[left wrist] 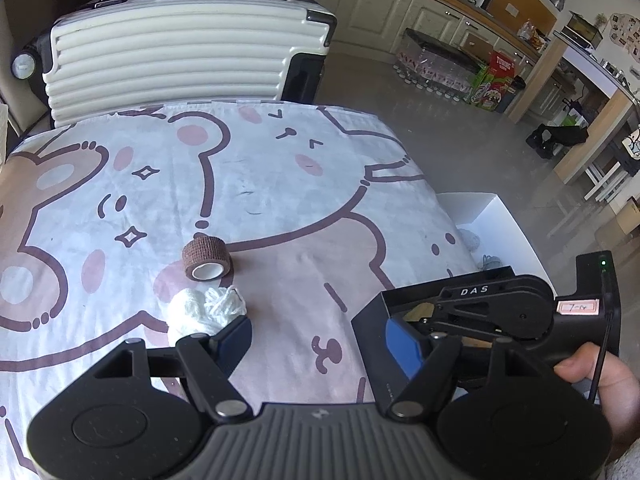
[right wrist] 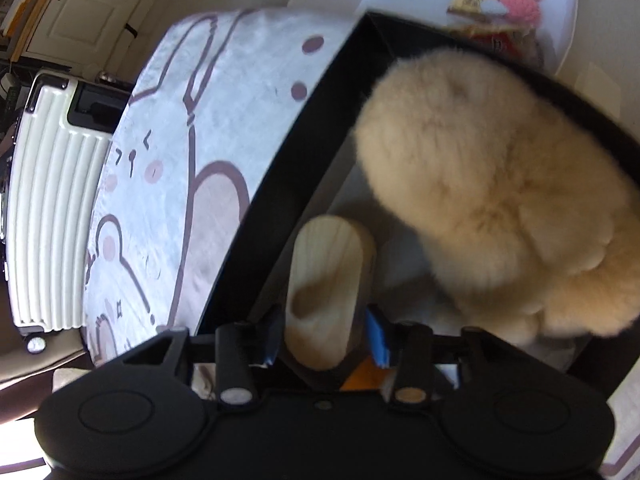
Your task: Organize objects
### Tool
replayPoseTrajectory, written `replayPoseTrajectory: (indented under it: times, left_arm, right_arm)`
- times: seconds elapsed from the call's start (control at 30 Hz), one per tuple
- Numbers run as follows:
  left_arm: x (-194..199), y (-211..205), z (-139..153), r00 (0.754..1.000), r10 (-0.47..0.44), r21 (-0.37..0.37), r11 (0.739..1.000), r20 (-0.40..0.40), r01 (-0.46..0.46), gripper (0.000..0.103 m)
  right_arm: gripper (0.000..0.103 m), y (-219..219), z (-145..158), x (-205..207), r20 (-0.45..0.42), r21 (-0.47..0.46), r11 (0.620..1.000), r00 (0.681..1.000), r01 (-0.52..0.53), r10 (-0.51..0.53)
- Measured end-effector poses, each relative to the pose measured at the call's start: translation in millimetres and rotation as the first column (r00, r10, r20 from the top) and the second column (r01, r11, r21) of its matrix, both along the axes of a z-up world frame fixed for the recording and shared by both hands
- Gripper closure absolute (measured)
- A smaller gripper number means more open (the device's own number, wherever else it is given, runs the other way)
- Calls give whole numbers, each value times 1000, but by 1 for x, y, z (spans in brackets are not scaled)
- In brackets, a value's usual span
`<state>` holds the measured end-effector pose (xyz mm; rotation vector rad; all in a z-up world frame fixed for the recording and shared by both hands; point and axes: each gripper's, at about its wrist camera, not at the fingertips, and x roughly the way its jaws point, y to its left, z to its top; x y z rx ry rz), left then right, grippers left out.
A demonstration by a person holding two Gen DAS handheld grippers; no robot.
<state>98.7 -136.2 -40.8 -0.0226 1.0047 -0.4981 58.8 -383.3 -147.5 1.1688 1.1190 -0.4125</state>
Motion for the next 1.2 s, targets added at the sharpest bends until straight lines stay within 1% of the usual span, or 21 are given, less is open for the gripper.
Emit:
replayPoseTrajectory:
  times: [0.1, 0.13, 0.27, 0.33, 0.47, 0.53, 0.6, 0.67, 0.73, 0.8, 0.83, 0.9, 1.0, 1.07, 1.2]
  left_arm:
    - [0, 3, 0, 1000, 7, 4, 1000, 1, -7, 29]
    - [0, 3, 0, 1000, 9, 5, 1000, 0, -9, 29]
    - [1, 4, -1, 1000, 8, 12, 1000, -2, -8, 29]
    - [0, 2, 0, 1000, 2, 17, 1000, -2, -2, 29]
    - [-3, -4, 2, 1000, -12, 22, 1000, 1, 12, 29]
    - [-6, -8, 4, 1000, -12, 21, 1000, 4, 12, 29]
    - [-8, -11, 7, 1000, -13, 16, 1000, 7, 13, 29]
    - [-10, -15, 10, 1000, -13, 17, 1000, 8, 13, 29]
    - [-13, -19, 12, 1000, -14, 20, 1000, 6, 14, 29]
    - [-15, -24, 14, 1000, -16, 24, 1000, 3, 16, 29]
    - [-16, -28, 14, 1000, -16, 30, 999, 2, 16, 29]
    - [-19, -33, 15, 1000, -20, 47, 999, 2, 20, 29]
    - [-22, -40, 16, 1000, -26, 73, 997, -3, 26, 29]
    - [-24, -44, 16, 1000, -27, 92, 995, -4, 28, 29]
    - [-26, -47, 18, 1000, -21, 124, 992, -4, 21, 28]
  right_arm:
    - [61, -1, -7, -1, 66, 76, 996, 997, 40, -46]
    - [59, -2, -9, -2, 72, 93, 994, 995, 65, -71]
    - [58, -5, -17, -6, 81, 132, 986, 990, 102, -113]
    - [55, -6, -17, -7, 90, 145, 984, 989, 106, -120]
    - [55, -8, -5, -10, 112, 129, 988, 989, 79, -94]
    - [55, -11, 8, -12, 145, 104, 993, 987, 54, -69]
    - [54, -13, 24, -15, 184, 52, 998, 983, 17, -26]
    - [54, -16, 43, -19, 214, -21, 999, 976, -30, 34]
    - [53, -16, 61, -21, 223, -118, 990, 969, -83, 107]
    - [51, -16, 77, -26, 218, -215, 968, 960, -127, 174]
    - [50, -16, 84, -31, 209, -271, 951, 955, -152, 212]
    - [50, -15, 94, -35, 178, -353, 915, 946, -195, 270]
    - [46, -12, 105, -41, 115, -472, 844, 931, -256, 347]
    - [44, -10, 111, -47, 81, -525, 802, 921, -286, 381]
    - [32, -6, 116, -53, 20, -595, 734, 906, -328, 422]
